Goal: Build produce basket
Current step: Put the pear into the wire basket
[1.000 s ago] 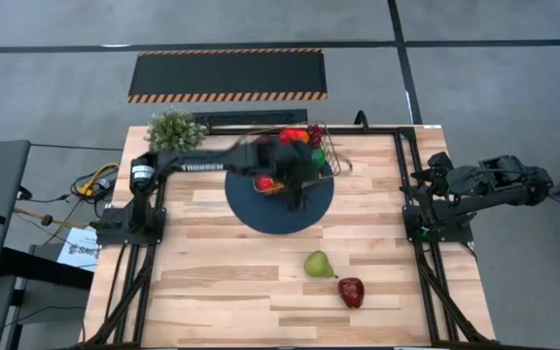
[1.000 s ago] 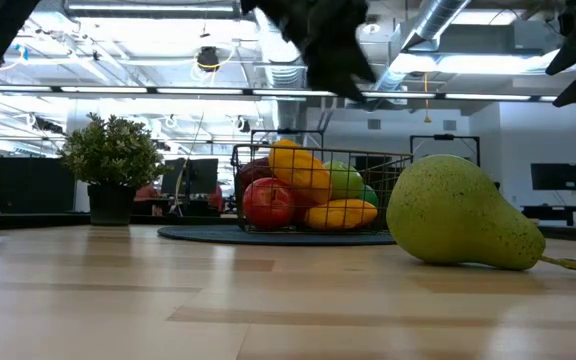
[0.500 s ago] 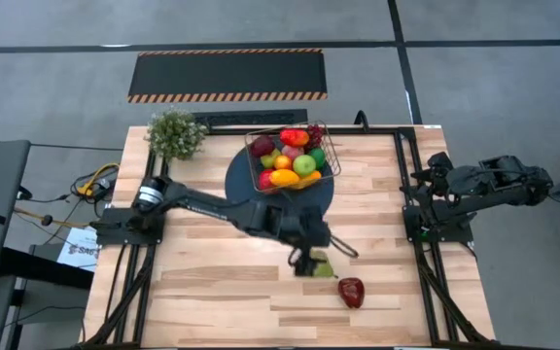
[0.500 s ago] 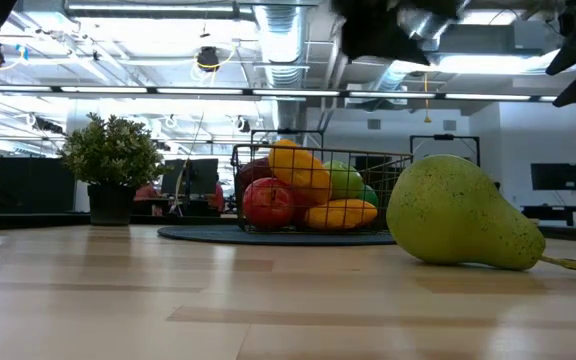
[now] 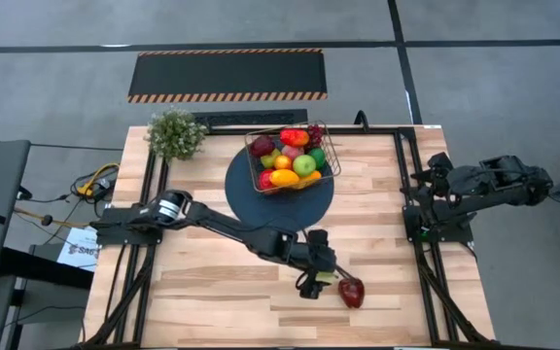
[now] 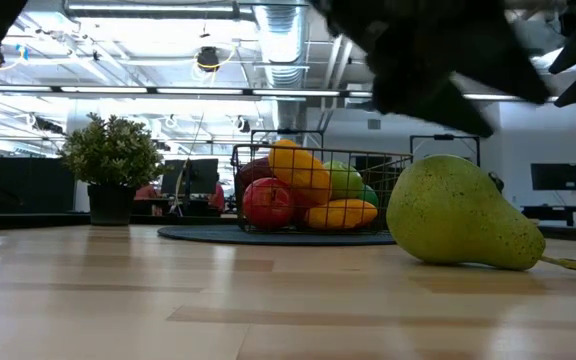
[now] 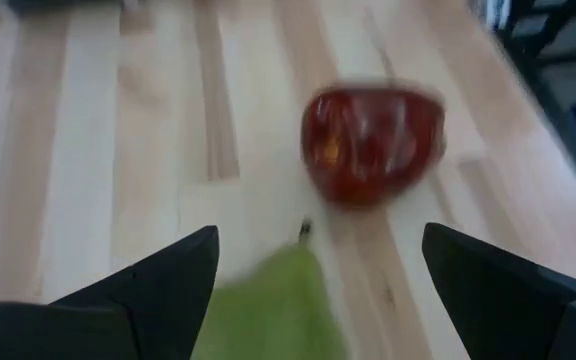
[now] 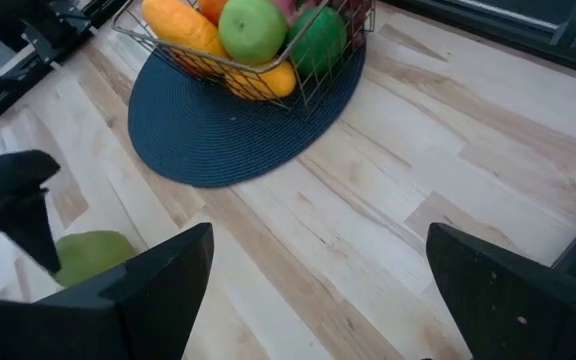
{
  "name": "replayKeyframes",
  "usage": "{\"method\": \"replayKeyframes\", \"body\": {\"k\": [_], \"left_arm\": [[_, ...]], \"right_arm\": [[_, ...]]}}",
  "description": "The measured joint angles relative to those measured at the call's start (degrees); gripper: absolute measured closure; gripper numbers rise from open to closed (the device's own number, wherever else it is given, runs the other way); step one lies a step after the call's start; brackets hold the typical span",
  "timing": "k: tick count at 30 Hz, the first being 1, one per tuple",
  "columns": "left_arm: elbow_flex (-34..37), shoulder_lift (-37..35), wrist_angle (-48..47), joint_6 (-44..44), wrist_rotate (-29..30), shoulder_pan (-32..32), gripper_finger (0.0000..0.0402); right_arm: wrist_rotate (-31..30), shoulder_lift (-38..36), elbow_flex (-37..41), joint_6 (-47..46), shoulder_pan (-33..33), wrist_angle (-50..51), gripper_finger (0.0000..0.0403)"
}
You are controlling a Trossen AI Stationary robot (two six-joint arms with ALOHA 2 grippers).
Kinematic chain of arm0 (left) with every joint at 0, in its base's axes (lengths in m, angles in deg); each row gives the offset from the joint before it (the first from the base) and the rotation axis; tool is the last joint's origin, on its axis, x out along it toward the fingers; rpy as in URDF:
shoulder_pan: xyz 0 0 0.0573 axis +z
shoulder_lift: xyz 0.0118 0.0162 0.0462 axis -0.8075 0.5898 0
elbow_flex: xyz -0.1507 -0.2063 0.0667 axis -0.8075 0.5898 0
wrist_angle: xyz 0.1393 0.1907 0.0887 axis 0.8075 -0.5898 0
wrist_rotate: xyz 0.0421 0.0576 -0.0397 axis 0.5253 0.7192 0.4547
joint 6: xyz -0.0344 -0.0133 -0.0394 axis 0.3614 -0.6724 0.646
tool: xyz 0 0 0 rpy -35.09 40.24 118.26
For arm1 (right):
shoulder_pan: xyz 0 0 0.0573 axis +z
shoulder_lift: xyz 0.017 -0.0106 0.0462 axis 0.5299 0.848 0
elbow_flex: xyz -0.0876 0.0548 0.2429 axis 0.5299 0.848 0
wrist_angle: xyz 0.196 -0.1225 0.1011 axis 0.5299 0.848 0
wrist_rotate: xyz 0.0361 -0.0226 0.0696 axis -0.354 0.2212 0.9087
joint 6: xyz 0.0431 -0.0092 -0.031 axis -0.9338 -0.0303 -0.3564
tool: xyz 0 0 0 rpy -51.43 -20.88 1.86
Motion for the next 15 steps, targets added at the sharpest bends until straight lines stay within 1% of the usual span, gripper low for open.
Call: {"method": "replayKeyframes", "body": {"k": [1,3,6,8,10,12,15], "left_arm": [[-0.2,0.5,1.4,0.2,0.0,-0.1,0.0065],[0.0,1.0,-0.1,0.3,0.0,-0.2,0.0065],[-0.2,2.3,1.0,-0.4,0.4,-0.4,0.0065],[0.0,2.9,-0.6,-0.5,1.2,-0.4,0.0065],[-0.2,4.5,0.9,0.2,0.7,-0.4,0.0065],[0.0,6.0,-1.5,0.9,0.4,-0.3,0.0065],[-0.2,7.1,-1.8,1.2,0.5,-0.4,0.0065]], "right_arm": [[0.4,0.0,0.0,0.0,0.0,0.0,0.0017],[0.8,0.0,0.0,0.0,0.0,0.0,0.0017],[0.8,0.0,0.0,0.0,0.0,-0.1,0.0017],[0.8,0.0,0.0,0.0,0.0,0.0,0.0017],[0.8,0.0,0.0,0.0,0.0,-0.1,0.0017],[0.8,0.0,0.0,0.0,0.0,0.0,0.0017],[0.8,0.0,0.0,0.0,0.0,-0.1,0.0017]]}}
